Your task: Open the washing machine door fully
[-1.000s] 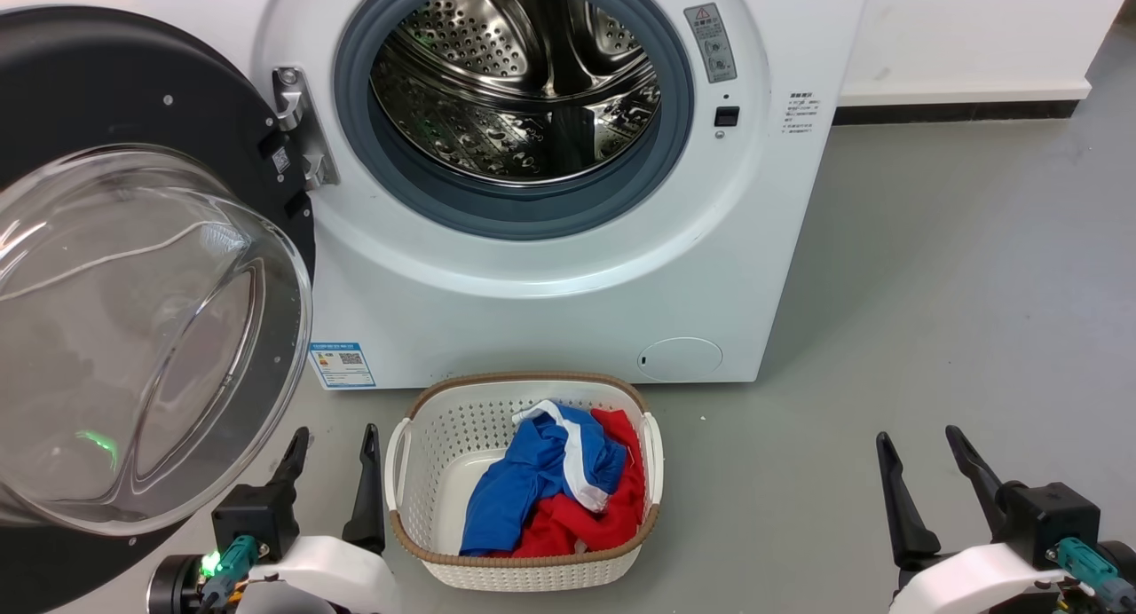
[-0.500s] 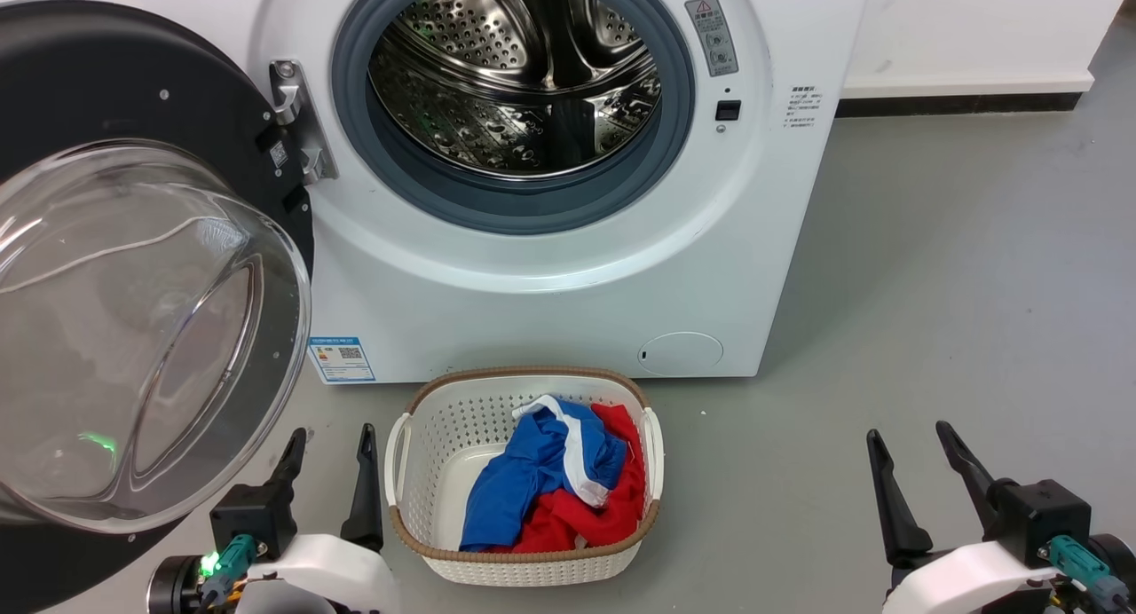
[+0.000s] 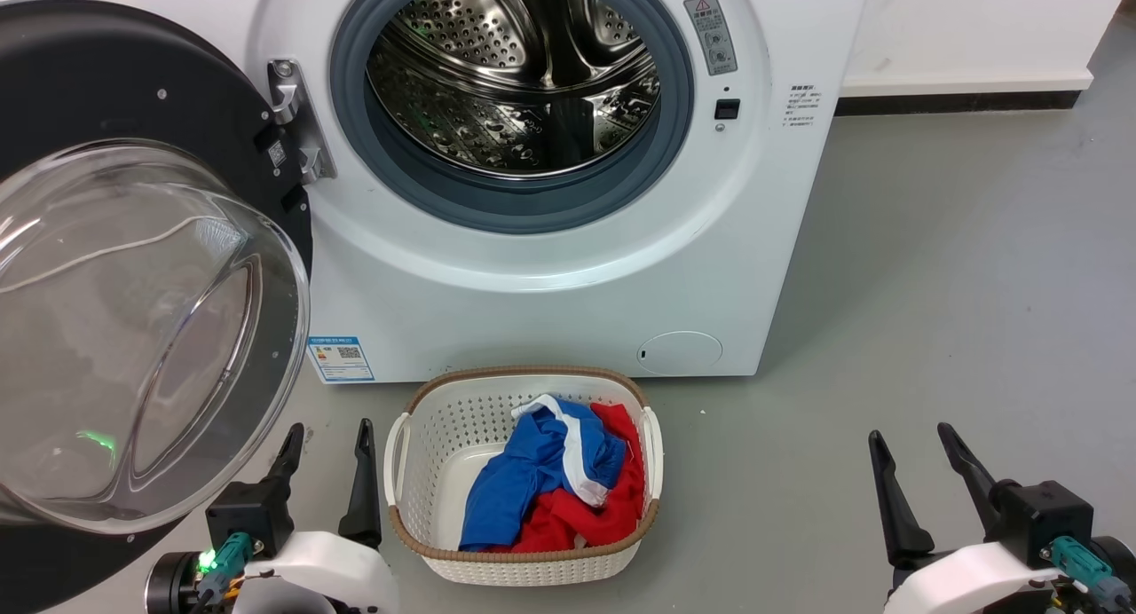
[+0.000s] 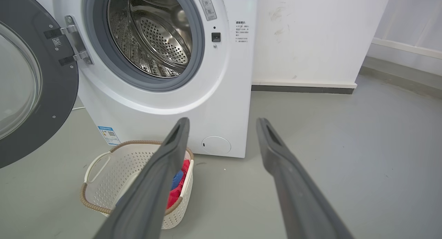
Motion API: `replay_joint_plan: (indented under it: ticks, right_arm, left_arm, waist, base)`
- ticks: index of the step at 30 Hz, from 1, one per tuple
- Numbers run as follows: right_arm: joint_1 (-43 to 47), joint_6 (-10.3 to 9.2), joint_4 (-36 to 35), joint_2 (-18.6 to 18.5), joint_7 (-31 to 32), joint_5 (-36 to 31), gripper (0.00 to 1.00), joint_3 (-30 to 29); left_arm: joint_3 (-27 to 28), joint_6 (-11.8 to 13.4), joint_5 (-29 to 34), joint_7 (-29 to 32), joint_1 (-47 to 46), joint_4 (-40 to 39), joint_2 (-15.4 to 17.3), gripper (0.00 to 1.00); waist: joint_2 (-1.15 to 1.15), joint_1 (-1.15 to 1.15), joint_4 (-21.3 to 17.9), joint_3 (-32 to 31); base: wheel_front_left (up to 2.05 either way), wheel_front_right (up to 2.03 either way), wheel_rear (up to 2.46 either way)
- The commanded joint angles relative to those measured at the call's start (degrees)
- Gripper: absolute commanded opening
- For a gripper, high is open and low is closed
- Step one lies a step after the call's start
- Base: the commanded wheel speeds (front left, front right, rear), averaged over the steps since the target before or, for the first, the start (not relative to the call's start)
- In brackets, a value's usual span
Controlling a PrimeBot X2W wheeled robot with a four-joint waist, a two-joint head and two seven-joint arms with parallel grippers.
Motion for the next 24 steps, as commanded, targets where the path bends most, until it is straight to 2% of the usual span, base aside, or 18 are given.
replay_joint_plan:
  ticks: [1, 4, 5, 7, 14, 24]
  right_arm:
    - [-0.28, -0.02, 0.10, 0.16, -0.32, -0.04, 1.00, -0.10]
    - [-0.24, -0.02, 0.23, 0.16, -0.34, -0.01, 1.00, -0.11]
    - [0.06, 0.00, 0.31, -0.01, -0.01, 0.13, 0.00, -0.02]
    - [0.64, 0.00, 1.28, 0.00, 0.15, 0.28, 0.00, 0.06]
    - [-0.67, 0.00, 2.33, 0.01, 1.47, 10.16, 0.00, -0.56]
    - [-1.83, 0.00, 3.23, 0.02, 2.72, 20.11, 0.00, -1.10]
  left_arm:
    - [0.16, -0.02, -0.12, -0.26, -0.72, 0.10, 0.17, 1.00]
    - [0.22, -0.04, -0.20, -0.40, -0.72, 0.15, 0.02, 1.00]
    - [0.07, -0.05, -0.14, 0.02, 0.10, 0.17, -0.19, 0.00]
    - [-0.30, -0.07, -0.28, 0.13, 0.75, 1.07, -0.75, 0.00]
    - [2.50, -2.35, -7.56, 2.31, 0.47, 1.07, -2.27, 0.00]
    - [5.36, -4.80, -14.88, 4.57, -0.04, 1.43, -3.80, 0.00]
  waist:
    - [0.00, 0.00, -0.01, -0.02]
    - [0.00, 0.00, 0.00, -0.04]
    - [0.00, 0.00, -0.01, -0.04]
    - [0.00, 0.00, -0.01, -0.04]
    - [0.00, 0.00, 0.10, 0.03]
    - [0.00, 0.00, 0.23, 0.11]
  base:
    - [0.00, 0.00, 0.00]
    - [0.00, 0.00, 0.00]
    - [0.00, 0.00, 0.00]
    - [0.00, 0.00, 0.00]
    - [0.00, 0.00, 0.00]
    - [0.00, 0.00, 0.00]
